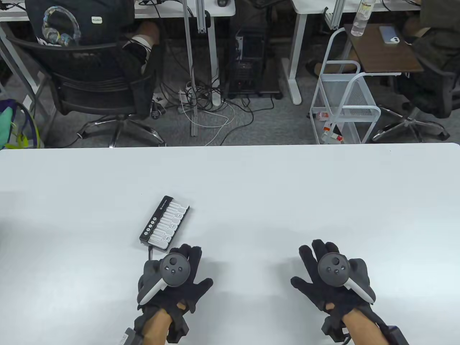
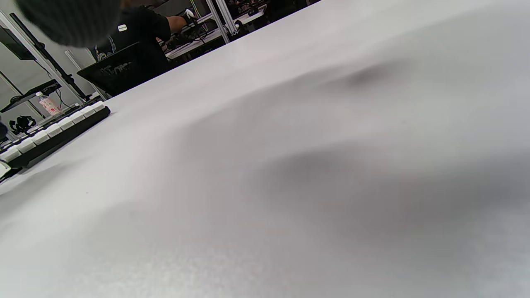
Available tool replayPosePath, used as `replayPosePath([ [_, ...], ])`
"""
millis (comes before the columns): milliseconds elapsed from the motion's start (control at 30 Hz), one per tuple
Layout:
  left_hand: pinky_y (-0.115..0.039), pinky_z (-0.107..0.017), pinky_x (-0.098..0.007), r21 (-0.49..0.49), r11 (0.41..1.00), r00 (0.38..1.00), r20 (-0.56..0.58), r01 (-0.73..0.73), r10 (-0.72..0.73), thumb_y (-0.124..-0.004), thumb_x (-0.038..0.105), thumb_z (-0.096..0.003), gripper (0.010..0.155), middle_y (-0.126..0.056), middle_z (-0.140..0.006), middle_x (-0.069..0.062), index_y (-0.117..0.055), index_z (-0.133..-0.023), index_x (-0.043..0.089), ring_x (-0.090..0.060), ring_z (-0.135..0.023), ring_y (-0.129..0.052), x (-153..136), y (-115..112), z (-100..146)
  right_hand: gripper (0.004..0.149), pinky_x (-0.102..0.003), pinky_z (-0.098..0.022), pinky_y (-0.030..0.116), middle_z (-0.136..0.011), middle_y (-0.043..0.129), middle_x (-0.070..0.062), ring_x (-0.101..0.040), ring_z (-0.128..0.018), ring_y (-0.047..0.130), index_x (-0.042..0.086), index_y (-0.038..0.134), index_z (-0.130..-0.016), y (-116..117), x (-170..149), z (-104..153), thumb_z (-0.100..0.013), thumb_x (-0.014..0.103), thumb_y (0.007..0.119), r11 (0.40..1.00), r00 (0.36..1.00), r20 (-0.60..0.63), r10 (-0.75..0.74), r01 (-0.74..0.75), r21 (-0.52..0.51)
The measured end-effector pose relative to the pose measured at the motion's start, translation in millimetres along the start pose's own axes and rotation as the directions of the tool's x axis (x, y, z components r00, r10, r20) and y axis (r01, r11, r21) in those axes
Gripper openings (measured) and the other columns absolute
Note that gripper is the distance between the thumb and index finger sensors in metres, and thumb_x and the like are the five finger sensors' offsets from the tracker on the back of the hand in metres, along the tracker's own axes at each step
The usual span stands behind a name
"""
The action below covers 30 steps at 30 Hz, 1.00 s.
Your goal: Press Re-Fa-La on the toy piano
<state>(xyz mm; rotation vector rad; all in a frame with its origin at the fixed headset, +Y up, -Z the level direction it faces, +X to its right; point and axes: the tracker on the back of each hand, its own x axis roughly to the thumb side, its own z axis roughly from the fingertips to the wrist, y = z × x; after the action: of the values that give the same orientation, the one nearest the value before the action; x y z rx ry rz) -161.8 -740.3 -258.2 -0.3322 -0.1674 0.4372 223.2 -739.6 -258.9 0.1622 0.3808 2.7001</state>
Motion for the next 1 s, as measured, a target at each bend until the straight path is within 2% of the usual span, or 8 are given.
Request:
replayPosePath([
  [400, -0.031, -0.073, -0.068, 0.017, 1.0, 1.0, -0.008, -0.006, 0.006, -0.07, 0.067, -0.045, 0.089, -0.018, -0.116, -0.004, -0.021, -0.109, 0.029, -0.04, -0.109, -0.023, -1, 3, 0, 0.084, -0.073, -0.07, 0.017, -0.114, 0.007, -0.009, -0.047, -0.105, 0.005, 0.03, 0.027, -0.106, -2, -1, 0, -0.039, 0.062, 0.068, 1.0, 1.0, 0.0, -0.014, 0.014, -0.012],
  [500, -0.032, -0.073, -0.067, 0.049, 0.999, 0.999, -0.031, -0.013, 0.014, -0.071, 0.067, -0.045, 0.089, -0.018, -0.117, -0.004, -0.021, -0.109, 0.029, -0.041, -0.109, -0.023, -3, 7, 0, 0.084, -0.073, -0.07, 0.017, -0.114, 0.007, -0.009, -0.047, -0.105, 0.005, 0.029, 0.028, -0.106, -4, -2, 1, -0.04, 0.062, 0.068, 1.0, 1.0, -0.003, -0.023, 0.023, -0.019],
  [733, -0.032, -0.074, -0.068, 0.111, 0.993, 0.986, -0.167, 0.046, -0.027, -0.074, 0.067, -0.0447, 0.092, -0.014, -0.116, -0.006, -0.02, -0.109, 0.028, -0.043, -0.108, -0.021, -13, 22, -13, 0.084, -0.073, -0.07, 0.018, -0.114, 0.008, -0.009, -0.048, -0.105, 0.006, 0.029, 0.028, -0.106, -8, -3, 2, -0.04, 0.061, 0.069, 0.999, 0.999, -0.001, -0.038, 0.038, -0.032],
  [1000, -0.032, -0.074, -0.067, 0.142, 0.987, 0.943, -0.332, 0.076, -0.025, -0.073, 0.067, -0.045, 0.093, -0.013, -0.115, -0.007, -0.018, -0.109, 0.028, -0.045, -0.108, -0.021, -32, 41, -45, 0.083, -0.073, -0.07, 0.018, -0.114, 0.009, -0.01, -0.048, -0.105, 0.007, 0.028, 0.03, -0.106, -9, -3, 3, -0.04, 0.061, 0.069, 0.999, 0.999, -0.004, -0.04, 0.04, -0.029],
])
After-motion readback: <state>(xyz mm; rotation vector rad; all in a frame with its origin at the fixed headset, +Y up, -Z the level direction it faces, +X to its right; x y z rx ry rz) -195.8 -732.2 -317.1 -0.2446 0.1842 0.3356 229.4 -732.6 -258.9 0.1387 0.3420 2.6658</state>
